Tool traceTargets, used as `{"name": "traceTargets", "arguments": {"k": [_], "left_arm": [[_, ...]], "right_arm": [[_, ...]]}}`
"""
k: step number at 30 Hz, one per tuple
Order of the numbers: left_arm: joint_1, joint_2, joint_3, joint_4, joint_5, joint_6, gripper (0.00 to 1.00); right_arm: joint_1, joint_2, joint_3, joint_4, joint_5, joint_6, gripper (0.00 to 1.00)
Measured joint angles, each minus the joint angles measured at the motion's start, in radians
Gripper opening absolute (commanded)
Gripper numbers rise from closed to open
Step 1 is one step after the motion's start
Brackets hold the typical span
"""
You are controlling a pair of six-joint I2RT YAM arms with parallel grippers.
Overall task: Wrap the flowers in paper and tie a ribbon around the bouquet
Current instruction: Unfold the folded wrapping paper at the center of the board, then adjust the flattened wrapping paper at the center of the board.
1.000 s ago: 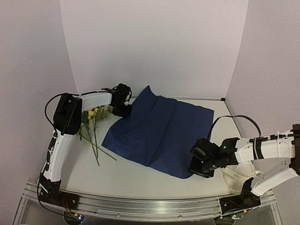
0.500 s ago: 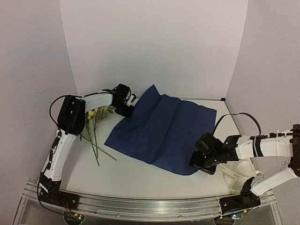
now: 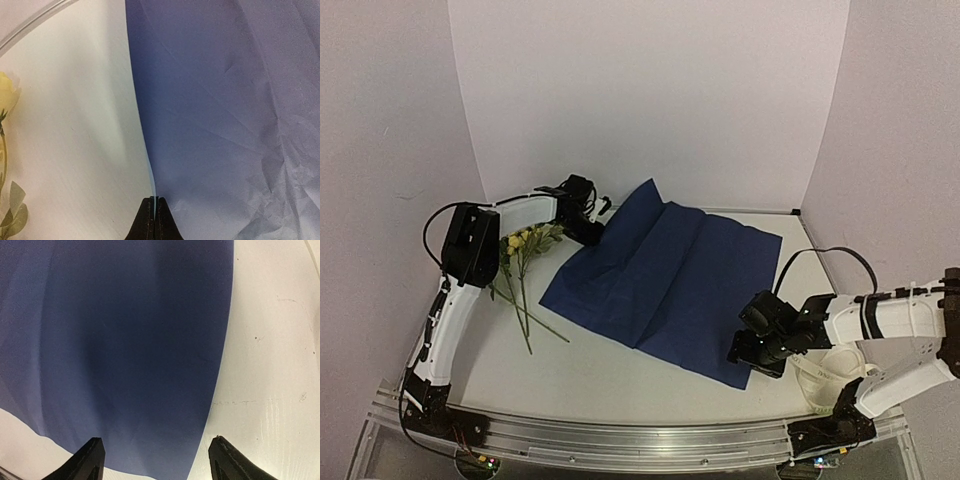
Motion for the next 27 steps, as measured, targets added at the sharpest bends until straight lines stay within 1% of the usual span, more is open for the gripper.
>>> {"name": "traceTargets", "arguments": {"k": [4,7,12,15,20,23,27], "left_arm": [[0.008,0.002,0.014,-0.009,0.020,0.036,0.00],[0.018,0.011,0.032,-0.020,0.054,0.065,0.00],[0.055,0.021,0.055,-0.053,0.175,0.108,0.00],[0.086,0.024,0.081,-0.096,0.248,0.133,0.00],[0.120,0.023,0.074,-0.148,0.336,0.168,0.00],[0.121,0.017,0.037,-0.160,0.382,0.184,0.00],[0.105,0.011,-0.008,-0.163,0.438,0.191,0.00]], "right_arm": [[0.004,0.020,0.001,-0.002,0.005,0.000,0.73],[0.030,0.044,0.017,-0.017,0.017,-0.008,0.66],[0.106,0.110,0.115,-0.033,0.032,-0.015,0.64],[0.101,0.110,0.142,-0.040,0.050,-0.026,0.66],[-0.005,0.111,0.183,-0.069,0.073,-0.083,0.66],[-0.105,0.145,0.263,-0.085,0.077,-0.138,0.66],[-0.206,0.211,0.384,-0.078,0.083,-0.210,0.66]]}}
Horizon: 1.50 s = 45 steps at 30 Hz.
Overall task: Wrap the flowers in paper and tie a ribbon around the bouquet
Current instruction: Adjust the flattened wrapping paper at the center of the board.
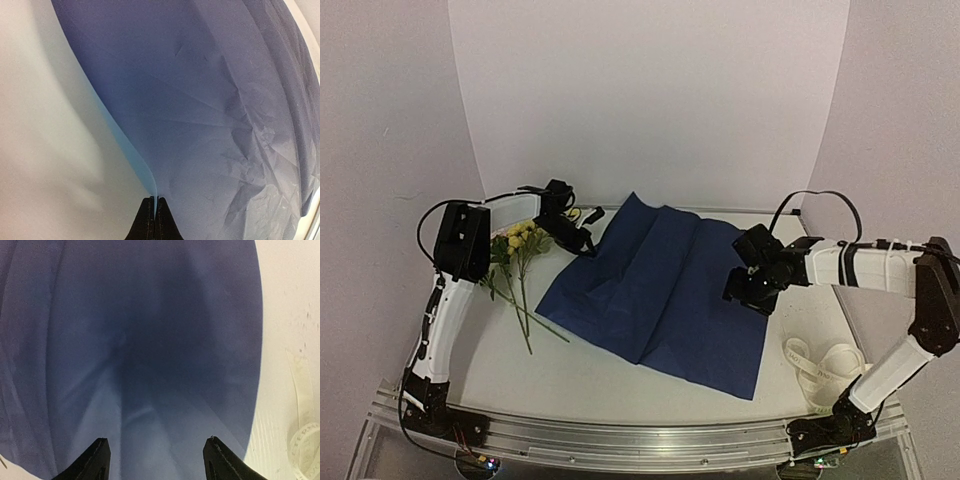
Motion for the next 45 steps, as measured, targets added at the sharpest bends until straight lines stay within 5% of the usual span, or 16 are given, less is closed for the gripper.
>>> {"name": "traceTargets", "arguments": {"k": [10,19,28,45], "left_arm": [[-0.072,-0.034,-0.015,0.010,0.111,0.013,0.00],[-0.070,0.045,0.223,0.015,-0.021,0.028,0.00],[-0.059,0.071,0.233,0.118,-0.078,0.074,0.00],[-0.058,0.111,0.234,0.279,-0.067,0.072,0.00]], "right_arm": [[-0.173,0.158,0.161,0.013,-0.014,-0.126,0.67],[-0.227,0.277,0.259,0.020,-0.039,-0.167,0.67],[-0.227,0.366,0.284,0.040,-0.094,-0.163,0.65],[-0.044,0.229,-0.018,0.179,-0.014,0.092,0.62]]}}
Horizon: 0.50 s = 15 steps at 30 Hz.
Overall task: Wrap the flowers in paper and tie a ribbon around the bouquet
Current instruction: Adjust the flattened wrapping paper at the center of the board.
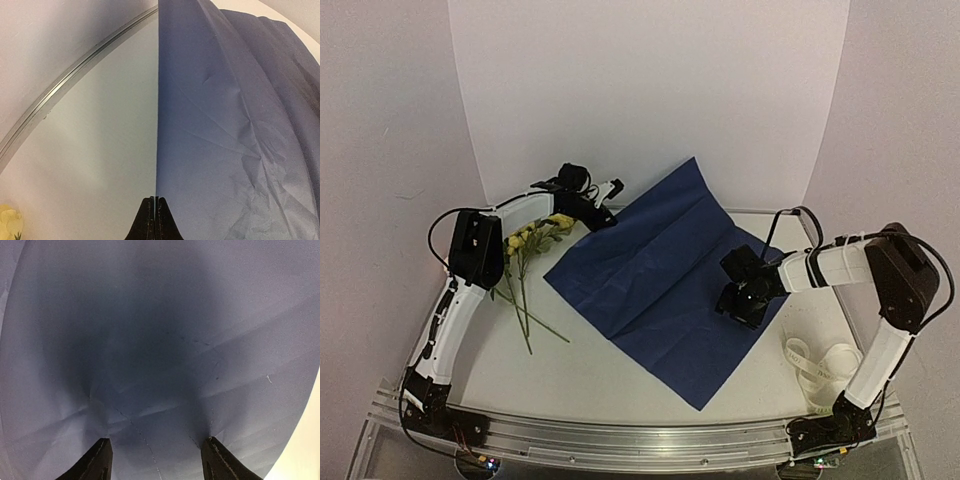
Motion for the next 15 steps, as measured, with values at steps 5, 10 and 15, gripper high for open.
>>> {"name": "traceTargets", "arguments": {"k": [5,10,15], "left_arm": [[0.001,0.004,-0.011,0.015,-0.008,-0.005,0.01],[0.008,0.004,-0.053,0.028,-0.019,-0.026,0.00],[0.019,0.004,-0.089,0.031,-0.039,-0.055,0.06]], "right_arm": [[0.108,-0.053,-0.071,0.029,0.031,0.119,0.62],[0.180,-0.084,-0.110,0.046,0.041,0.205,0.63],[0.182,-0.084,-0.110,0.051,0.046,0.226,0.63]]}}
